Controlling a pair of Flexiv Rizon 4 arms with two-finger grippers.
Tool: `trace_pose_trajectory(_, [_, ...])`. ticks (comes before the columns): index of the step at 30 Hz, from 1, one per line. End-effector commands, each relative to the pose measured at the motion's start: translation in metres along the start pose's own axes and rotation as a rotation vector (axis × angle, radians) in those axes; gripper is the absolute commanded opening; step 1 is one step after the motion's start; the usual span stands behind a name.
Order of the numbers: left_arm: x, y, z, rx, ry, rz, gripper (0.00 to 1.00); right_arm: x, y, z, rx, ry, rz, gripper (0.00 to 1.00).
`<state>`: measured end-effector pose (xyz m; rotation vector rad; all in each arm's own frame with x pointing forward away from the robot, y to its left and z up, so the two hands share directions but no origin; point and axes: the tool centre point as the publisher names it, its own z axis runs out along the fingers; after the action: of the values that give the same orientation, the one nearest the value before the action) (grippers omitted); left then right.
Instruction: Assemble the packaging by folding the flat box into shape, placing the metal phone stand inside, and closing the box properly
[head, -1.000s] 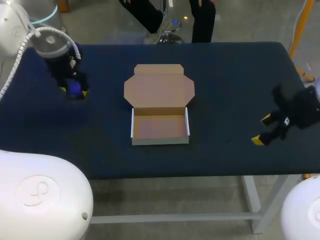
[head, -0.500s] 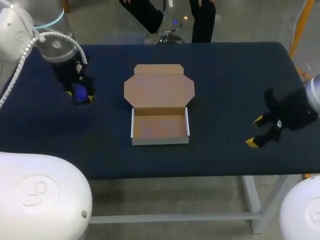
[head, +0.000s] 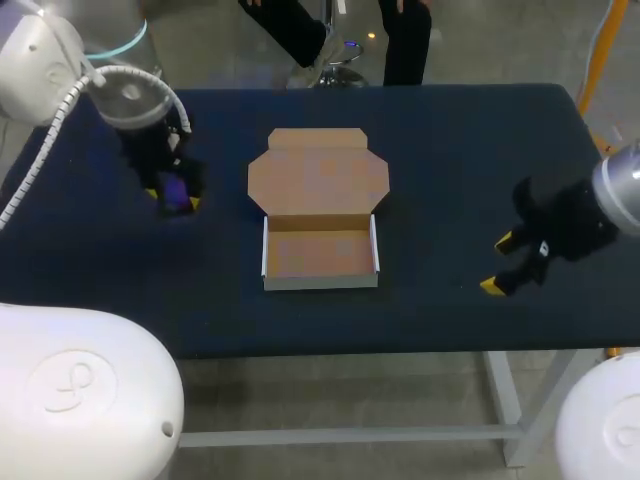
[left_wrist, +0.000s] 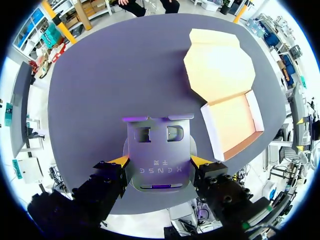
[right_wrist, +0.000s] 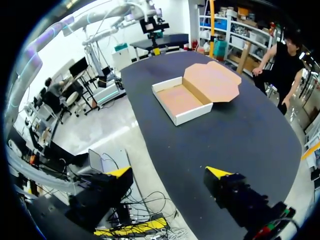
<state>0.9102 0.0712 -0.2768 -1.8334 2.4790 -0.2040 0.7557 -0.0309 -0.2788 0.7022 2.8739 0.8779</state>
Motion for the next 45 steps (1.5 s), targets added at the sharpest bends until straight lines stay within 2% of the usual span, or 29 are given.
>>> trace_pose_trajectory(1, [0.014, -0.003, -0.003, -0.005, -0.008, -0.003, 0.00, 0.008, -0.002, 0.001, -0.005, -0.027, -0.003, 1.00])
trace_pose_trajectory(15, [0.077, 0.002, -0.010, 0.002, 0.030, 0.070, 0.00, 0.008, -0.002, 0.001, -0.005, -0.027, -0.003, 1.00])
trace_pose_trajectory(26, [0.116, 0.008, 0.013, -0.008, 0.037, 0.127, 0.00, 0.008, -0.002, 0.001, -0.005, -0.027, -0.003, 1.00])
trace_pose_trajectory(32, [0.135, 0.004, 0.027, -0.013, 0.033, 0.136, 0.00, 0.008, -0.002, 0.001, -0.005, -0.027, -0.003, 1.00])
trace_pose_trajectory(37, [0.151, 0.000, 0.034, 0.020, 0.042, 0.148, 0.00, 0.008, -0.002, 0.001, -0.005, -0.027, -0.003, 1.00])
trace_pose_trajectory(45, [0.172, -0.013, 0.048, 0.044, 0.051, 0.163, 0.00, 0.008, -0.002, 0.001, -0.005, -0.027, -0.003, 1.00])
